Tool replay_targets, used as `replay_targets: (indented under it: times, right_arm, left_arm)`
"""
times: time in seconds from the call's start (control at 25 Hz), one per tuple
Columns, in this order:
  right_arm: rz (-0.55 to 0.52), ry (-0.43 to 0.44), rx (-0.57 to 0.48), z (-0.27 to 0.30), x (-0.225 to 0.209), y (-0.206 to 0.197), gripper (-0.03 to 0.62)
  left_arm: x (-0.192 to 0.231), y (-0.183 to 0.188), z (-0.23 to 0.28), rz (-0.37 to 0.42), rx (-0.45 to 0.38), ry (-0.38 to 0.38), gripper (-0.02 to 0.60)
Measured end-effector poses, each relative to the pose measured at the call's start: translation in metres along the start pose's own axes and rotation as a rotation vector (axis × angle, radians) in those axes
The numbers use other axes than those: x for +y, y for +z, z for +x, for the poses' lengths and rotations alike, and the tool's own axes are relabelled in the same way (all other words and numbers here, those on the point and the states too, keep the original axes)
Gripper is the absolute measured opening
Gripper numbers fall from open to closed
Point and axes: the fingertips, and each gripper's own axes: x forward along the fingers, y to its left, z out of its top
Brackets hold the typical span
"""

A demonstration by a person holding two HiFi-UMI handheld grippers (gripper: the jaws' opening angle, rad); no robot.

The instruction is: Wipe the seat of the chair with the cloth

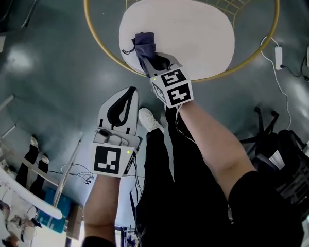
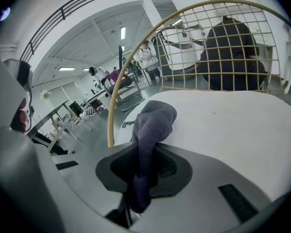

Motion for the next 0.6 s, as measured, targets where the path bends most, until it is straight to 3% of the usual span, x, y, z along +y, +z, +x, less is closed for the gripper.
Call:
replay_targets:
  times: [0.6]
  right_arm:
    - [0.098, -0.174, 0.019, -0.042, -0.078, -0.027, 0.063]
  left_arm:
    - [-0.033, -0.002, 0.029, 0.069, 0.038, -0.102, 0.012]
